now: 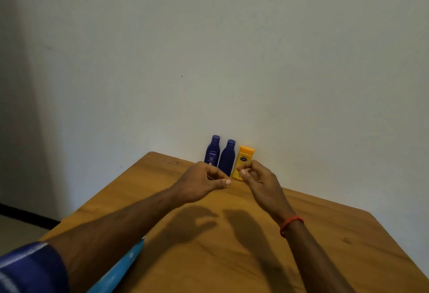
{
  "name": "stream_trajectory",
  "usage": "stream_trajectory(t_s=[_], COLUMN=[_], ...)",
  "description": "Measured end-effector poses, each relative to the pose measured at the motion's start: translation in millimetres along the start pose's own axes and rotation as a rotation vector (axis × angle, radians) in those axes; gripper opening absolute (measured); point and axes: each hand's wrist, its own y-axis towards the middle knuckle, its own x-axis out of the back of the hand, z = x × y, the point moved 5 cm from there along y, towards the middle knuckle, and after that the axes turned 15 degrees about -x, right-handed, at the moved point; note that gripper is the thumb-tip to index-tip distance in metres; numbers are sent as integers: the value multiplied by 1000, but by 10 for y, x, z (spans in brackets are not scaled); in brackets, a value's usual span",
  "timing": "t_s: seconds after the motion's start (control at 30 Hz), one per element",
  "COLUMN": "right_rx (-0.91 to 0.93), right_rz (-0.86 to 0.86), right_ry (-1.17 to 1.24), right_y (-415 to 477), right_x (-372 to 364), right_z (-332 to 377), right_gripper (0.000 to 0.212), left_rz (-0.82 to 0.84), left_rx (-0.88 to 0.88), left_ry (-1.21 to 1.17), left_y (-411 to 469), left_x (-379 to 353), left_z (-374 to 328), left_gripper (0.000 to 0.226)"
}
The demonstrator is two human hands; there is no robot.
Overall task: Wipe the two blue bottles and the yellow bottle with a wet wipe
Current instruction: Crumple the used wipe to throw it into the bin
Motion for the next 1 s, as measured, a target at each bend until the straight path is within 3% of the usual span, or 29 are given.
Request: stream_trajectory(t_s=[0.13, 0.23, 0.47, 0.67, 0.83, 1.0], right_rx=[1, 66, 138, 177, 168, 201], right_rz=[188, 209, 261, 197, 332, 431], right_ry=[8, 1, 23, -38, 67, -31], right_y=[-562, -888, -1412, -1519, -1597, -1657], right_x=[-366, -570, -1020, -1485, -2015, -2627], right_z=[395, 640, 1015, 1321, 1581, 1767], right_gripper=[30, 35, 31, 27, 16, 20], left_rz=[-28, -78, -194, -295, -349, -388], left_rx=[-28, -39, 62, 137, 227, 306], left_ry=[-5, -25, -116, -131, -64, 27], left_y=[-381, -710, -1504, -2159, -2661, -3141], left_x=[176, 338, 777, 1297, 1735, 2100], left_z=[-283, -449, -449, -352, -210, -28], left_gripper=[27, 12, 25, 24, 21, 20])
